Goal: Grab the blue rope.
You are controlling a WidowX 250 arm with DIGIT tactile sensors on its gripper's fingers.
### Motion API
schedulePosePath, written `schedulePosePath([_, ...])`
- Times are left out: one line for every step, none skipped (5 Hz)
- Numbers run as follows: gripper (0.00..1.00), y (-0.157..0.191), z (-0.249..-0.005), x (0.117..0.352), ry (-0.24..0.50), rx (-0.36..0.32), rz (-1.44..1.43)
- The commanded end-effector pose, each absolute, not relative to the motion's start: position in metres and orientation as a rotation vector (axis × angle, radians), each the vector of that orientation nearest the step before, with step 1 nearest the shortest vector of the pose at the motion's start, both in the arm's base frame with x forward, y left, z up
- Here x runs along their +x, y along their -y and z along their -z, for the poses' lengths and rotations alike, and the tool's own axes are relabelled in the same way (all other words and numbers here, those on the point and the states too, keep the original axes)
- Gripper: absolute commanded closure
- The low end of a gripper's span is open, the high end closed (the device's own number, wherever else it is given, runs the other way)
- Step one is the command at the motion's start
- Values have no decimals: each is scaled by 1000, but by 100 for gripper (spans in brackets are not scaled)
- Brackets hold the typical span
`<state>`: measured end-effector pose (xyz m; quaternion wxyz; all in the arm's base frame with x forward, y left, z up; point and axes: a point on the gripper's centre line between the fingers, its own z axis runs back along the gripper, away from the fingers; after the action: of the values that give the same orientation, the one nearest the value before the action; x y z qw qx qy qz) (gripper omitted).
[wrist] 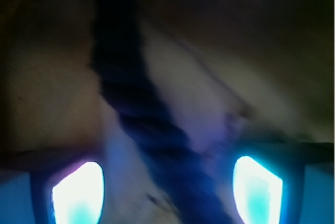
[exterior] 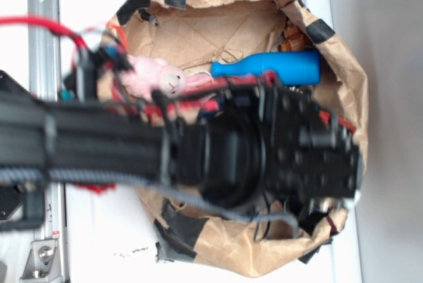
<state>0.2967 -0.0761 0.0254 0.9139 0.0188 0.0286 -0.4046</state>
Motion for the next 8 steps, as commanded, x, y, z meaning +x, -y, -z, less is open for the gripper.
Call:
schedulePosePath([100, 106, -14, 308, -22, 105, 750])
schedulePosePath([100, 96, -15, 315, -7, 76, 644])
schedulePosePath([100, 87, -19, 316, 7, 124, 562])
schedulePosePath([100, 64, -45, 318, 67, 194, 454])
schedulePosePath([100, 32, -76, 313, 153, 191, 312])
schedulePosePath([100, 5, -102, 296, 237, 132, 200])
schedulePosePath([100, -3, -128, 279, 297, 19, 135])
schedulePosePath([100, 8, -139, 273, 238, -62, 93])
